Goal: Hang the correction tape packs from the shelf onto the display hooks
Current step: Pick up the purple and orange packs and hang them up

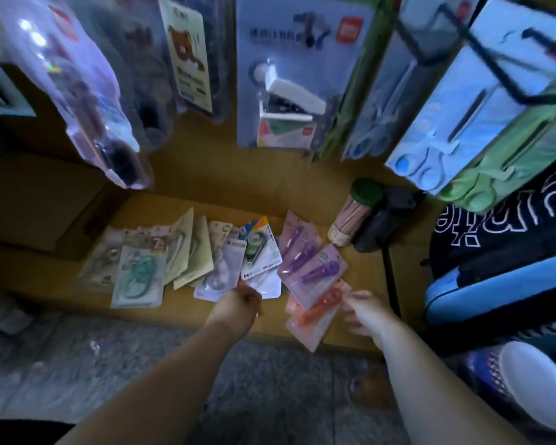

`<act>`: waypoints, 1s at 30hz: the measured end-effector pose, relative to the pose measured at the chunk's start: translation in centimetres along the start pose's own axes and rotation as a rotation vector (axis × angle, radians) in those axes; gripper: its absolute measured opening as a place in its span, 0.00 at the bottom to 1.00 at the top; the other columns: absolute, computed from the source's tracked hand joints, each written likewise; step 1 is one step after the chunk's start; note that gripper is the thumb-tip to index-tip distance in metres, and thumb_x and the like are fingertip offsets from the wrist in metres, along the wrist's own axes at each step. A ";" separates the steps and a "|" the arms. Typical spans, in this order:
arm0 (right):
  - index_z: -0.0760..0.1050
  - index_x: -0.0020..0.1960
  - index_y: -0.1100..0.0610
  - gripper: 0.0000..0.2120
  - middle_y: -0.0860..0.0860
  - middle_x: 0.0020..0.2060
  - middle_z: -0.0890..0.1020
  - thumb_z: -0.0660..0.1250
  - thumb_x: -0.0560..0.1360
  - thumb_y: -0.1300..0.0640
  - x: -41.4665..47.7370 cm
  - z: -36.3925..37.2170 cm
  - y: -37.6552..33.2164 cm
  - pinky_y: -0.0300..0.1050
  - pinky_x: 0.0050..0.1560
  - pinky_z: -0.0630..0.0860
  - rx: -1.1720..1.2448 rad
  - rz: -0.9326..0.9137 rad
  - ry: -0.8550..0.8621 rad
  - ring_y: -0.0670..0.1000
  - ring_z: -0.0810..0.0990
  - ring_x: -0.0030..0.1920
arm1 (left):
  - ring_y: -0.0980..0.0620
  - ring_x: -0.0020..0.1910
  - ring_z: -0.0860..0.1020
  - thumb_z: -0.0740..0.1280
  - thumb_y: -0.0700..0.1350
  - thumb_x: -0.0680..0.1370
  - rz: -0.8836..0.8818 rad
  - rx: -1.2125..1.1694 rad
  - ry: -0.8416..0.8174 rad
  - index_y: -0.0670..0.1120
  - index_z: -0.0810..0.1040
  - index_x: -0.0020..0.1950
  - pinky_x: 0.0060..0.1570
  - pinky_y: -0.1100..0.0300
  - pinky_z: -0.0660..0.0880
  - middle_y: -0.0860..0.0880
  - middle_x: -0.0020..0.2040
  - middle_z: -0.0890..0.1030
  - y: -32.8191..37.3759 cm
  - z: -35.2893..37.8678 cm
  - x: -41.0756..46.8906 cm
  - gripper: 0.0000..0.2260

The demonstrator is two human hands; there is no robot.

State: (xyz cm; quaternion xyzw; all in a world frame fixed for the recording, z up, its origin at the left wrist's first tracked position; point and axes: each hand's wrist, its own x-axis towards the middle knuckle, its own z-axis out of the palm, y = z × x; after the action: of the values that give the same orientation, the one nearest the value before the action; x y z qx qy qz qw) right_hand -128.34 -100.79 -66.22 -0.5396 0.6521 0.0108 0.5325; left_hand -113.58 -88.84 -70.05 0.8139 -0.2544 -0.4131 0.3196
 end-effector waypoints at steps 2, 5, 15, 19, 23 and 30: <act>0.68 0.64 0.61 0.16 0.59 0.62 0.75 0.57 0.79 0.57 1.8 0.7 0.8 0.50 0.51 0.73 0.070 0.066 0.013 0.60 0.72 0.62 | 0.44 0.47 0.76 0.56 0.40 0.79 0.015 0.144 -0.016 0.42 0.76 0.43 0.35 0.60 0.67 0.41 0.46 0.79 0.5 0.5 1.8 0.11; 0.67 0.67 0.60 0.19 0.56 0.53 0.76 0.58 0.79 0.55 4.4 1.7 2.2 0.42 0.37 0.70 0.170 0.138 -0.026 0.56 0.75 0.53 | 0.43 0.54 0.77 0.56 0.42 0.79 -0.011 0.098 -0.020 0.40 0.77 0.55 0.45 0.59 0.72 0.38 0.58 0.79 1.0 0.6 4.3 0.12; 0.71 0.54 0.63 0.14 0.54 0.43 0.78 0.67 0.73 0.56 8.6 4.2 3.8 0.46 0.56 0.75 0.446 0.243 0.036 0.55 0.79 0.50 | 0.40 0.64 0.71 0.60 0.49 0.77 0.080 0.166 0.046 0.45 0.70 0.67 0.63 0.50 0.69 0.41 0.67 0.72 0.9 0.8 10.6 0.19; 0.67 0.65 0.64 0.21 0.59 0.64 0.73 0.63 0.76 0.55 9.3 4.2 4.2 0.50 0.66 0.68 0.611 0.260 0.060 0.58 0.71 0.66 | 0.39 0.65 0.68 0.59 0.52 0.77 0.077 0.244 -0.004 0.48 0.65 0.68 0.65 0.48 0.67 0.41 0.68 0.68 2.1 1.5 12.4 0.21; 0.67 0.65 0.62 0.25 0.58 0.67 0.71 0.66 0.73 0.50 10.3 4.4 3.7 0.48 0.68 0.66 0.618 0.259 0.068 0.55 0.70 0.67 | 0.43 0.72 0.57 0.56 0.56 0.77 0.072 0.420 -0.033 0.53 0.60 0.72 0.69 0.45 0.58 0.46 0.73 0.61 2.4 2.9 13.2 0.24; 0.70 0.63 0.59 0.19 0.55 0.67 0.72 0.63 0.76 0.50 12.0 5.2 2.0 0.48 0.69 0.63 0.600 0.210 -0.030 0.55 0.68 0.70 | 0.46 0.75 0.46 0.54 0.57 0.78 0.070 0.588 -0.039 0.60 0.59 0.72 0.71 0.47 0.51 0.50 0.76 0.53 2.4 3.8 12.7 0.21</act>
State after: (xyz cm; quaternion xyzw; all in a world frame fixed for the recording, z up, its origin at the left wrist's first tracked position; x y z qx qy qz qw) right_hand -124.45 -105.21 -78.10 -0.2880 0.6705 -0.1193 0.6732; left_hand -110.37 -100.22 -76.53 0.8542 -0.3973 -0.3258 0.0792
